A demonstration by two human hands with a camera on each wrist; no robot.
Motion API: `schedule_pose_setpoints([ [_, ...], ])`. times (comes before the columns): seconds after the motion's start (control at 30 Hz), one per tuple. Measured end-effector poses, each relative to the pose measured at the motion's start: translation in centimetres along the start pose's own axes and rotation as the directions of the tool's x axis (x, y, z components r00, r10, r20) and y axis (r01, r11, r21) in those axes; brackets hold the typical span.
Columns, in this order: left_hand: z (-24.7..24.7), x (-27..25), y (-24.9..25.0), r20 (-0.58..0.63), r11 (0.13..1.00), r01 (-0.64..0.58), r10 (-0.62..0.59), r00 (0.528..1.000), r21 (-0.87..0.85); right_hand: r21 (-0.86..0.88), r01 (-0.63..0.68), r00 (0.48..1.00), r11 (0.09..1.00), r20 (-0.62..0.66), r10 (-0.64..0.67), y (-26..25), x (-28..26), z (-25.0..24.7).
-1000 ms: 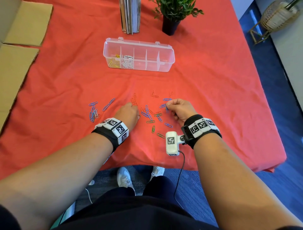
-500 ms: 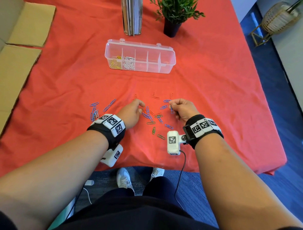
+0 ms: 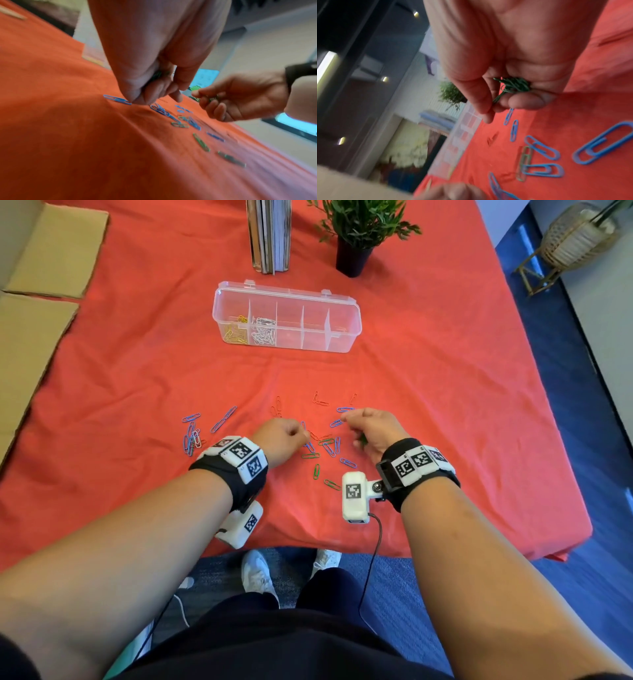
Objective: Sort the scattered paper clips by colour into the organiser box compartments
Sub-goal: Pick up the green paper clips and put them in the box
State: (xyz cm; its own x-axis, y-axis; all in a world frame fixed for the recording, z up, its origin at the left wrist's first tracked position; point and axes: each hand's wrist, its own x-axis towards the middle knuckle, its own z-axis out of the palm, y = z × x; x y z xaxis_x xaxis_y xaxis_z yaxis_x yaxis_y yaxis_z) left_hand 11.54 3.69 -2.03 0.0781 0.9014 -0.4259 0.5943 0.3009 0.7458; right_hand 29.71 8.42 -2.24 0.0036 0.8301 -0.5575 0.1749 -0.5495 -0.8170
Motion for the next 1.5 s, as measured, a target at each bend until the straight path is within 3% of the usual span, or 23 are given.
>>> schedule_pose_setpoints([
  [0.07,0.4,-0.1,-0.3,-0.018,0.963,-0.091,0.099,0.995,0.254,-0.306,0.105,0.995,0.946,0.034,-0.099,0.6,0.0,0.2],
  [0.17,1.5,-0.3,-0.5,0.008,0.887,-0.178,0.193,0.981,0.426,-0.658,0.231,0.972,0.716,0.131,-0.193,1.0,-0.4,1.3],
  [0.27,2.3,-0.3,-0.9,0.016,0.875,-0.204,0.22,0.975,0.439,-0.799,0.285,0.951,0.529,0.166,-0.261,1.5,-0.6,2.1],
  [0.33,2.5,-0.3,-1.0,0.014,0.872,-0.207,0.224,0.975,0.443,-0.835,0.274,0.948,0.478,0.15,-0.281,2.1,-0.4,2.1],
  [0.43,2.3,-0.4,-1.1,0.031,0.869,-0.211,0.221,0.975,0.448,-0.861,0.259,0.949,0.438,0.142,-0.282,2.1,-0.2,1.9],
  [0.5,2.0,-0.6,-1.0,0.002,0.881,-0.215,0.236,0.972,0.421,-0.847,0.264,0.947,0.46,0.137,-0.292,1.7,-0.1,1.5],
  [0.63,1.3,-0.5,-0.9,-0.058,0.927,-0.183,0.213,0.975,0.327,-0.664,0.241,0.96,0.708,0.058,-0.272,0.7,-0.6,0.3],
  [0.73,1.3,-0.7,-0.7,0.035,0.93,-0.227,0.227,0.973,0.291,-0.613,0.21,0.977,0.762,0.101,-0.188,0.8,-1.5,-0.5],
  [0.8,1.7,-1.0,-0.7,0.125,0.9,-0.284,0.257,0.958,0.33,-0.691,0.196,0.978,0.696,0.188,-0.089,1.1,-2.5,-0.7],
  [0.93,2.6,-1.1,-0.8,0.162,0.881,-0.308,0.267,0.95,0.358,-0.857,0.222,0.969,0.465,0.248,-0.004,2.1,-4.0,-0.5],
  [1.17,3.0,-1.1,-0.7,0.227,0.807,-0.369,0.295,0.928,0.461,-0.935,0.305,0.951,0.182,0.289,-0.109,3.5,-5.3,1.5],
  [1.27,2.9,-0.7,-0.9,0.224,0.776,-0.382,0.31,0.924,0.502,-0.94,0.3,0.951,0.163,0.282,-0.126,4.0,-5.3,1.9],
  [1.4,3.0,-0.8,-1.3,0.193,0.81,-0.382,0.33,0.924,0.445,-0.937,0.306,0.951,0.165,0.292,-0.103,3.5,-5.4,1.8],
  [1.43,2.8,-0.9,-1.4,0.169,0.829,-0.369,0.328,0.929,0.42,-0.935,0.294,0.955,0.198,0.281,-0.09,3.0,-5.4,1.6],
  [1.5,2.3,-0.8,-1.5,0.106,0.875,-0.324,0.306,0.946,0.361,-0.907,0.223,0.975,0.357,0.213,-0.066,2.1,-5.0,0.9],
])
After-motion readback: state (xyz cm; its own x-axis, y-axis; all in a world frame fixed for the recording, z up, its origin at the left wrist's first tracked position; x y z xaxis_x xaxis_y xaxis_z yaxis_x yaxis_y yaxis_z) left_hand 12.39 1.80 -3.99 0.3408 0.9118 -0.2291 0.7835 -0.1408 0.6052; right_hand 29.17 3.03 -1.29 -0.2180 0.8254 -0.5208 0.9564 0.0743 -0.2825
